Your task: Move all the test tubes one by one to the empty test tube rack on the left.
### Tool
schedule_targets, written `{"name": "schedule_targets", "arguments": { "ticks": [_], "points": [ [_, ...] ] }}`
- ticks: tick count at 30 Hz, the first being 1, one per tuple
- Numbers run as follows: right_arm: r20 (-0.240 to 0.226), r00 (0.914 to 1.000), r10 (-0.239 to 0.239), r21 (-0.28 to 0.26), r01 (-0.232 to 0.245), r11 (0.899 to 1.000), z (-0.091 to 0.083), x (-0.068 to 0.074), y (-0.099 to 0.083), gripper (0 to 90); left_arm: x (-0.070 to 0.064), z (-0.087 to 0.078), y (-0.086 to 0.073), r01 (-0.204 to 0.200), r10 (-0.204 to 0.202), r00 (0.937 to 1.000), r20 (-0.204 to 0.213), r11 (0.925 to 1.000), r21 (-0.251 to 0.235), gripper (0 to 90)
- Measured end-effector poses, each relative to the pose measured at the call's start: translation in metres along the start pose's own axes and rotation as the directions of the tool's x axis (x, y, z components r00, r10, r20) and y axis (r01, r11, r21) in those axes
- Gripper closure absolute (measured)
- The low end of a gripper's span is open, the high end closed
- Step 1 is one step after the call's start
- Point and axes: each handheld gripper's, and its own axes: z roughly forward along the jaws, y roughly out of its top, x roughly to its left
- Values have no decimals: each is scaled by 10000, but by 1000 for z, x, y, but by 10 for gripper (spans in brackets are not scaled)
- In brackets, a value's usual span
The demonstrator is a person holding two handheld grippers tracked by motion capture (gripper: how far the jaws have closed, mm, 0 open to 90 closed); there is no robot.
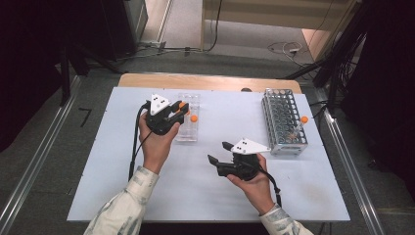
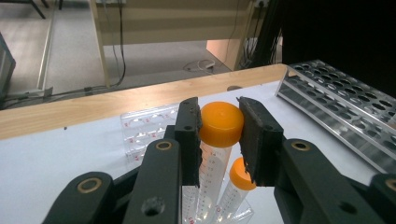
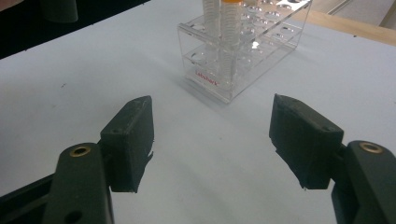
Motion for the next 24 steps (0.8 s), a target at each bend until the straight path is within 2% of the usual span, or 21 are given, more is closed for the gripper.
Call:
{"name": "schedule_targets", "arguments": {
  "ticks": [11, 20, 24],
  "points": [
    [-16, 10000, -83, 1, 83, 10000, 0, 0, 0, 296, 0, 13, -21, -30, 42, 9997, -229, 9988, 498, 700],
    [-17, 9999, -101, 51, 101, 9999, 1, 1, -1, 296, -3, 14, -26, -219, 237, 9993, -282, 9979, 617, 697],
    [-16, 9999, -104, 59, 104, 9999, 1, 0, -1, 296, -3, 14, -25, -167, 184, 9995, -261, 9978, 643, 617]
  ]
}}
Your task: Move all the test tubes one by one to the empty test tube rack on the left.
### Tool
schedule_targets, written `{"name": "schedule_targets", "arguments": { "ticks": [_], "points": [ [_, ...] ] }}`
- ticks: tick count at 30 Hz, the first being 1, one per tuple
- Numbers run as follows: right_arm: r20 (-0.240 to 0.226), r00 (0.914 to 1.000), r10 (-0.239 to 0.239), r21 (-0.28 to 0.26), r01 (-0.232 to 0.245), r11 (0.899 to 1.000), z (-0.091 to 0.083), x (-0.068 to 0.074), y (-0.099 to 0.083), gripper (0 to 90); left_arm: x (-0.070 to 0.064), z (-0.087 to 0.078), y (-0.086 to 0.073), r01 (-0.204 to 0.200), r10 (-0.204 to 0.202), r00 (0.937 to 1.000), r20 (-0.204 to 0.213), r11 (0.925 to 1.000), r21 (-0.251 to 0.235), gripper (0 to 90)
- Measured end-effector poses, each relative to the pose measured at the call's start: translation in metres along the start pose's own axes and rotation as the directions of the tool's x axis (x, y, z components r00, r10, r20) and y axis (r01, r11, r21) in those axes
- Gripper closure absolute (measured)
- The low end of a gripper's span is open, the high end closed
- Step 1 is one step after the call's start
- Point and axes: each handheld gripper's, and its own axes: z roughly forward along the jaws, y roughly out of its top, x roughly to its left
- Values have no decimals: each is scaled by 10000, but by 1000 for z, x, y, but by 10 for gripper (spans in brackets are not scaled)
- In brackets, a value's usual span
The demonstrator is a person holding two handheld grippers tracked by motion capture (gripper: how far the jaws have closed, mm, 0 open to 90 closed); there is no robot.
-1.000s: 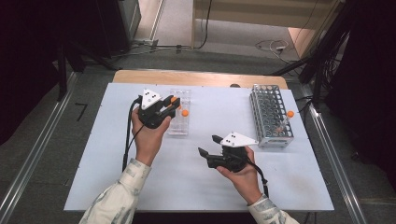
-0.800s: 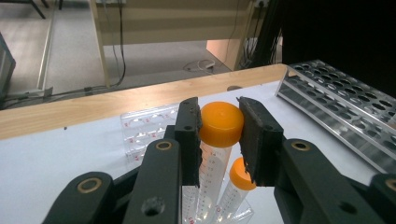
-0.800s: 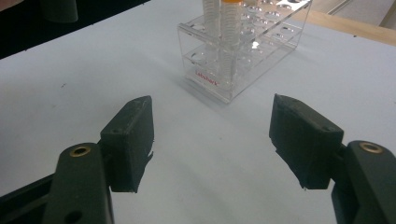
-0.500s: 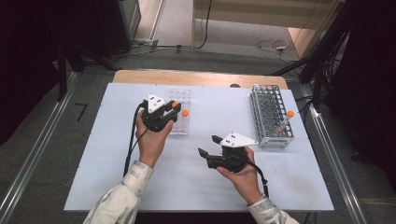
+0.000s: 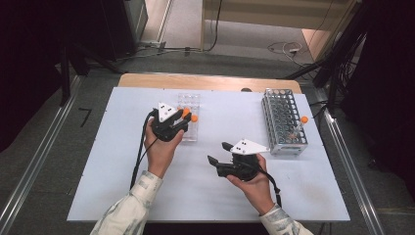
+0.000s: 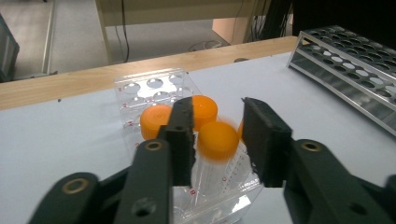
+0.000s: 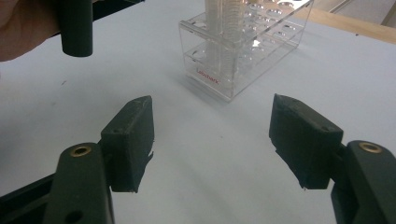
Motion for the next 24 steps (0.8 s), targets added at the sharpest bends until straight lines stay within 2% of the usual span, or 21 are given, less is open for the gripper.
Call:
{"name": "schedule_targets", "arguments": {
  "ticks": [7, 11, 13, 19, 21, 24],
  "points": [
    [78, 10000, 35, -11, -35, 10000, 0, -1, 0, 295, -2, -7, -3, 153, -153, 9999, -16, 9999, -24, 547],
    [113, 9999, 71, -44, -71, 10000, -2, -3, 0, 296, 0, -13, -10, 576, -576, 9983, -86, 9983, -34, 448],
    [156, 9998, 101, -56, -101, 9999, -2, -4, 0, 295, 1, -17, -14, 820, -820, 9966, 11, 9966, -91, 416],
    [362, 9991, 218, -66, -216, 9997, -6, -11, -1, 295, -2, -30, -27, 1015, -1014, 9942, 362, 9948, -21, 296],
    [496, 9985, 243, -100, -239, 9997, -9, -16, -1, 295, -4, -34, -30, 1117, -1118, 9925, 492, 9937, 60, 251],
    [807, 9956, 481, -239, -463, 9986, -17, -28, -2, 294, -6, -41, -34, 1140, -1140, 9916, 606, 9935, 25, 236]
  ]
}}
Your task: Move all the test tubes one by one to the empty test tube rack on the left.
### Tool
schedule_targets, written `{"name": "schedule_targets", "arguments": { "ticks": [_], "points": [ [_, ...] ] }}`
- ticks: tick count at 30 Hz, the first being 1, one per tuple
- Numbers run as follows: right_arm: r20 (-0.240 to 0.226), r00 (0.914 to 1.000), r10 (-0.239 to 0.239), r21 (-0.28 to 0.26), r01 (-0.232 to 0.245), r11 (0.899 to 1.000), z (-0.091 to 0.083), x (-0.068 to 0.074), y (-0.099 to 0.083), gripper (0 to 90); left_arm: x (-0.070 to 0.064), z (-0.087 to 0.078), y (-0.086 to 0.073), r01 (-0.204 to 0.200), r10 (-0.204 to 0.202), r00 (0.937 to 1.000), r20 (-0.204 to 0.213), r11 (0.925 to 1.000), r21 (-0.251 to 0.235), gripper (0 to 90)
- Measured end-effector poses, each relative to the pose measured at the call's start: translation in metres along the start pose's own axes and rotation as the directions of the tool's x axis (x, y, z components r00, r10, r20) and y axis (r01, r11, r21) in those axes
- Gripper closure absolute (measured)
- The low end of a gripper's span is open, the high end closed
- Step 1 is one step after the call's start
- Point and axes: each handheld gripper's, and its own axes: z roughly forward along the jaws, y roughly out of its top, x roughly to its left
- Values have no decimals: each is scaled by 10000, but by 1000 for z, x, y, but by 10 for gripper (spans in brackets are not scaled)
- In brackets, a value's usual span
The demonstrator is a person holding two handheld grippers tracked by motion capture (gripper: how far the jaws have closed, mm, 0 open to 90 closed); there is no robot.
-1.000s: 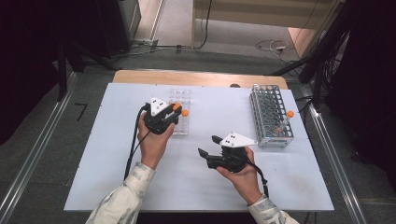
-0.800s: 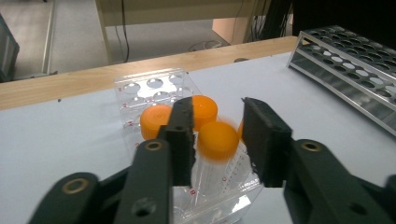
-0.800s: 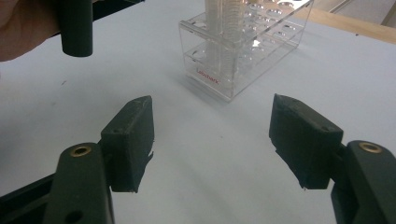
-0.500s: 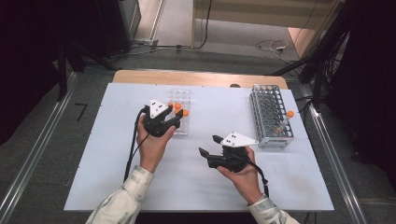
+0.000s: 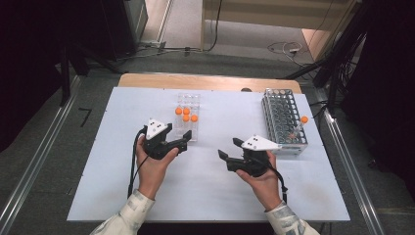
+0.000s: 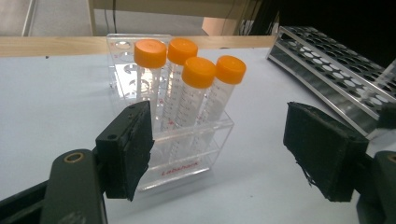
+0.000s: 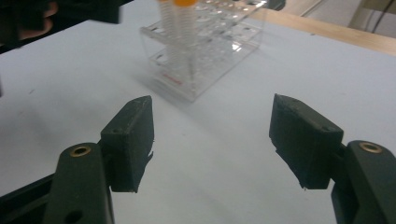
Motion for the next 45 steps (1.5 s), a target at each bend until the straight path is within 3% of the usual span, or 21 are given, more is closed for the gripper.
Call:
{"name": "schedule_targets", "arguments": {
  "ticks": [5, 10, 17, 25, 31, 36, 45],
  "points": [
    [713, 9969, 346, -324, -324, 9989, -17, -26, 0, 295, -2, -6, -4, -18, 18, 10000, 68, 10000, 61, 232],
    [1391, 9873, 772, -744, -673, 9950, -37, -50, 1, 295, -4, -6, -6, -32, 30, 9998, 183, 9999, 97, 232],
    [2579, 9594, 1143, -1148, -871, 9896, -63, -83, -1, 295, -4, -6, -6, -13, 10, 9998, 191, 9999, 123, 228],
    [3575, 9174, 1748, -1414, -1318, 9811, -86, -117, -10, 298, -5, -5, -8, -59, 55, 9998, 198, 9998, 193, 228],
    [4065, 8902, 2057, -1444, -1597, 9765, -91, -134, -18, 305, -5, -6, -8, -46, 42, 9997, 221, 9998, 177, 228],
    [4469, 8719, 2004, -1213, -1628, 9792, -87, -145, -24, 328, -5, -5, -9, -76, 71, 9997, 241, 9997, 217, 228],
    [4825, 8556, 1874, -891, -1649, 9823, -73, -170, -30, 480, -5, -3, -10, -96, 90, 9997, 231, 9996, 260, 230]
  ]
}}
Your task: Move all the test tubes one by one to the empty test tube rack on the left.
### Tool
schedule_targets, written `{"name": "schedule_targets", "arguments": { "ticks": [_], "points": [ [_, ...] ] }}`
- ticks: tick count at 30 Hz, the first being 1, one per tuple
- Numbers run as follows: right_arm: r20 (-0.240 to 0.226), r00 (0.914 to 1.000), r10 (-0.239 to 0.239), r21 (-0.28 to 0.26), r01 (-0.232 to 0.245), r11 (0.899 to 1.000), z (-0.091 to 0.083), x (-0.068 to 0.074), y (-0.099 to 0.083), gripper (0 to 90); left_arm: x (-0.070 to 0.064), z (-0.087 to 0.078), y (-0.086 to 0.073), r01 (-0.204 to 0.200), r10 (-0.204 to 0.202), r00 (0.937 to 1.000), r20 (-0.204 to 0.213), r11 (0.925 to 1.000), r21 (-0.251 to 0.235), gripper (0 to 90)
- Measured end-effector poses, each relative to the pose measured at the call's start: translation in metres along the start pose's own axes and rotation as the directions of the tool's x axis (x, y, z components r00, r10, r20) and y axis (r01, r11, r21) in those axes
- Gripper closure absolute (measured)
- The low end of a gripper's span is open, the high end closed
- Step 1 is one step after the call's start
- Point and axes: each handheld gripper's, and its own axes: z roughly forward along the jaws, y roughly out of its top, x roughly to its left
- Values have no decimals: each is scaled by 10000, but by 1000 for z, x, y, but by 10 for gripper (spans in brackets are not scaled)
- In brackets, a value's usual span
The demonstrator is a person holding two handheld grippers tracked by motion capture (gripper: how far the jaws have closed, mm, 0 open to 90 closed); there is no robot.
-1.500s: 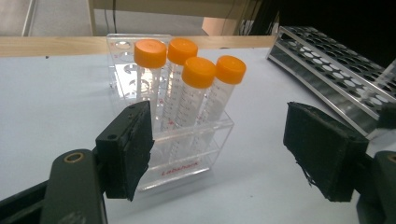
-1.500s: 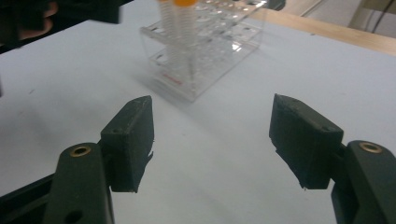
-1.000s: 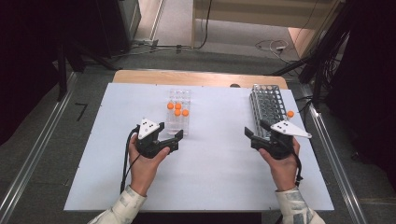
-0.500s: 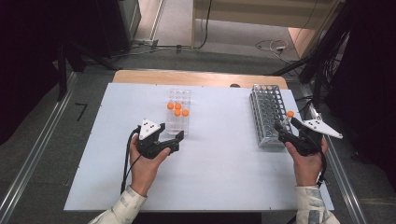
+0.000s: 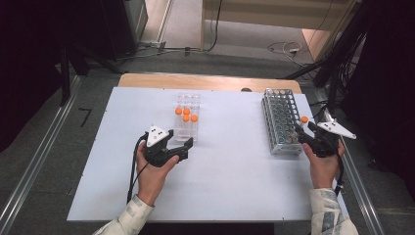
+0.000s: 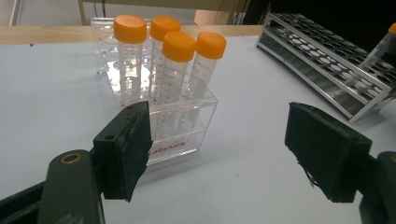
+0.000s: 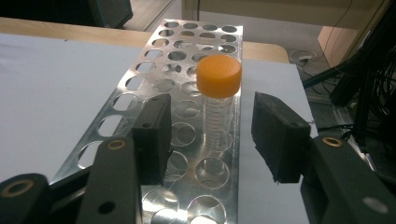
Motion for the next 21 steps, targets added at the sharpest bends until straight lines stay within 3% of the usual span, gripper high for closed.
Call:
{"name": "schedule_targets", "arguments": {
  "ticks": [13, 21],
  "points": [
    [14, 9999, -115, 393, 114, 9992, 18, -3, -1, 701, 0, 2, -2, 3, -3, 10000, -1, 10000, 81, 237],
    [0, 9999, -105, 67, 105, 9999, 12, -3, 7, 717, 0, 3, -3, -22, 21, 10000, 11, 9999, 139, 238]
  ]
}}
